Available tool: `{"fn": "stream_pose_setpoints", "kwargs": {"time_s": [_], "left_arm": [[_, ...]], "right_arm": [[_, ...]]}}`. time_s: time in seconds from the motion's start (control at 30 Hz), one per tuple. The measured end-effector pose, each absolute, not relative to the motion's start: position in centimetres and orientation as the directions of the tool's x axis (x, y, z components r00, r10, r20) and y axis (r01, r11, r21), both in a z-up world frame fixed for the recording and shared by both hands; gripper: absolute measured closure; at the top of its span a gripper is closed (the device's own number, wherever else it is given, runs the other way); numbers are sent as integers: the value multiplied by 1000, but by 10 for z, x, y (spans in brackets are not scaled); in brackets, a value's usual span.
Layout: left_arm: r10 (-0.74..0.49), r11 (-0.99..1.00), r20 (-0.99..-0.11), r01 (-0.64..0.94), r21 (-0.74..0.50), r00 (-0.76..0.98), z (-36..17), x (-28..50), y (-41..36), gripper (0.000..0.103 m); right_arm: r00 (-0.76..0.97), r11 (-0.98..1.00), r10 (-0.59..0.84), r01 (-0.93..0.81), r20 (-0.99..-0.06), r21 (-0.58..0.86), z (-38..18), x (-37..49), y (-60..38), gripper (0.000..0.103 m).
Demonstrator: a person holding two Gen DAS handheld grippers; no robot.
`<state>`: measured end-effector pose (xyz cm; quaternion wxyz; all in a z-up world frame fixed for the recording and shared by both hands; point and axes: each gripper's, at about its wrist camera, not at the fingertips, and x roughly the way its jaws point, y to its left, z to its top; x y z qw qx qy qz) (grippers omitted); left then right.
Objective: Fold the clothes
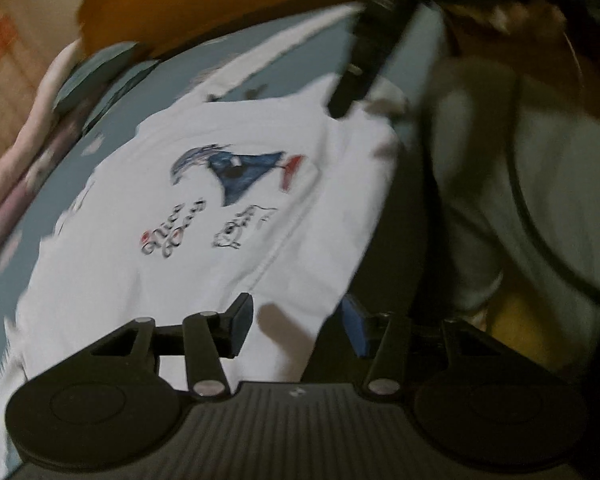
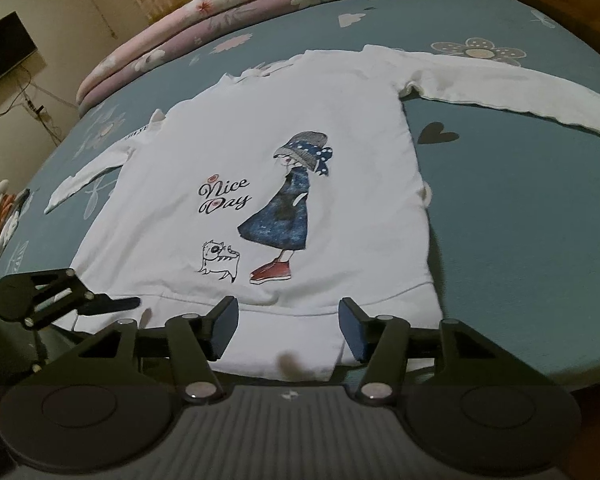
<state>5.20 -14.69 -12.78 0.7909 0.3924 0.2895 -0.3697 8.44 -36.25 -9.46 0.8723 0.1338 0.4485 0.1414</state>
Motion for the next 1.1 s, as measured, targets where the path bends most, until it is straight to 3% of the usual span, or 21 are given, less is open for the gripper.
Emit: {"fn": "stream_pose_setpoints", "kwargs": {"time_s": [0.17,0.37,0.67,0.77,0.9,1.1], "left_arm": [[-340,323,-713,788,524,614,-137,47,-152,50],[-383,452,-689,776,441,615,-110,70,-144,50],[-376,567,-673,732,376,637,-97,108,-134,50],[-378,582,-676,730,357,632,-95,113,-132,50],[-388,607,-685,730,313,617,-93,115,-122,50],[-404,650,-683,716,253,608,-87,114,-103,50]], "right_arm": [[550,921,379,-146,-744,362,-95,84,-358,42],[545,914,405,-219,-734,341,-87,81,-351,42],[427,777,551,-576,-717,253,-74,55,-301,43],[383,723,553,-662,-740,198,-81,54,-271,44],[389,682,487,-729,-782,62,-104,65,-230,56],[445,593,386,-791,-808,-152,-128,72,-196,62]]}}
